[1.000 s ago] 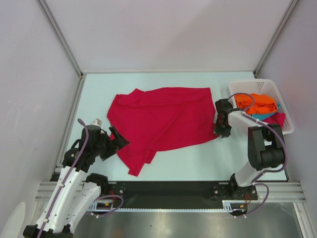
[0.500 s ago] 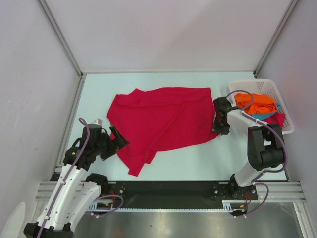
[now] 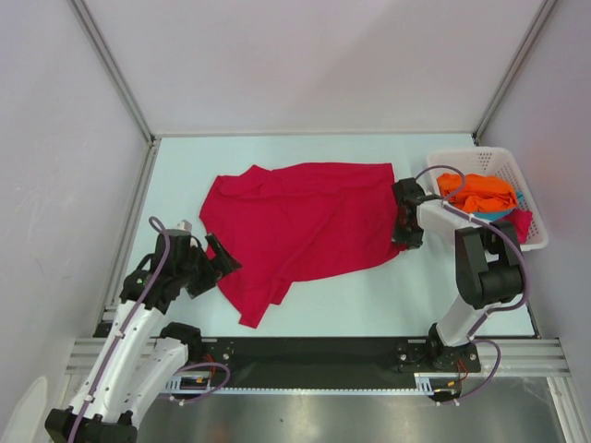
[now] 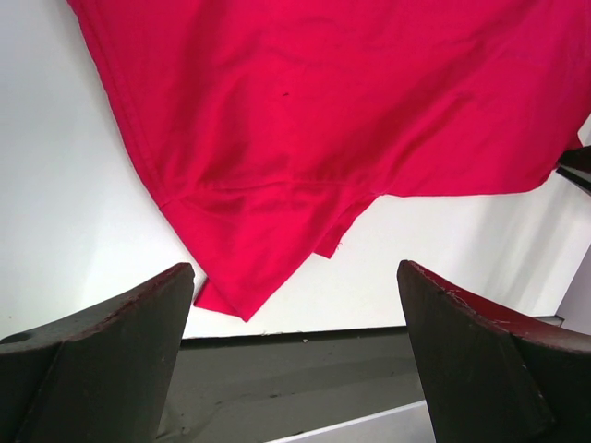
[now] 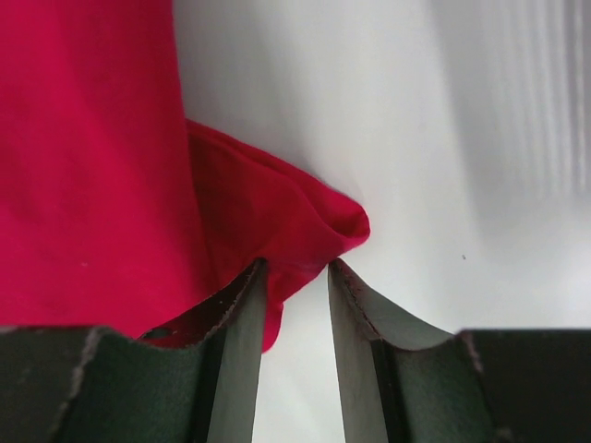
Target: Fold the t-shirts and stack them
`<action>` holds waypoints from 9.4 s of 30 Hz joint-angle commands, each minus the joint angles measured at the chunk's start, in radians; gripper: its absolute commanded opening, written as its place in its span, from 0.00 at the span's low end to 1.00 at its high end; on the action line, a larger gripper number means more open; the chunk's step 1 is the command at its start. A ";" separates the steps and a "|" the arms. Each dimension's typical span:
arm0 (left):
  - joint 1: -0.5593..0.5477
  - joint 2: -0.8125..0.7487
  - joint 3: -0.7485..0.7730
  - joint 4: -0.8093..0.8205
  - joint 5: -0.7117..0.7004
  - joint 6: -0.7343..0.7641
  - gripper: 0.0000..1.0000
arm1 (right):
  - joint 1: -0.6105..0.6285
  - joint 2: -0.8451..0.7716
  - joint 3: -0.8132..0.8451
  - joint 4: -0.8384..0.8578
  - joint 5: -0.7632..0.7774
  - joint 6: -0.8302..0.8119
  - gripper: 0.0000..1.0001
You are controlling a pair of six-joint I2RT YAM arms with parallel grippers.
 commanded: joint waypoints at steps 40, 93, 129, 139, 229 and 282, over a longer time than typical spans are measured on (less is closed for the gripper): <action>0.084 -0.027 -0.009 0.048 0.110 0.090 0.96 | 0.243 -0.371 -0.037 -0.391 0.239 0.212 0.25; 0.222 1.510 1.191 0.195 0.001 0.304 0.89 | -0.082 0.625 1.052 -0.132 -0.085 -0.024 0.51; 0.222 1.563 1.191 0.217 -0.005 0.311 0.00 | -0.117 0.716 1.072 -0.067 -0.123 -0.096 0.00; 0.222 1.523 1.257 0.160 -0.069 0.323 0.00 | -0.086 0.647 1.063 -0.050 -0.065 -0.124 0.00; 0.249 1.086 0.747 0.269 -0.054 0.349 0.00 | -0.034 0.691 1.233 -0.141 -0.158 -0.102 0.35; 0.251 0.875 0.752 0.158 -0.121 0.410 0.00 | -0.020 0.200 0.632 0.077 0.027 -0.174 0.00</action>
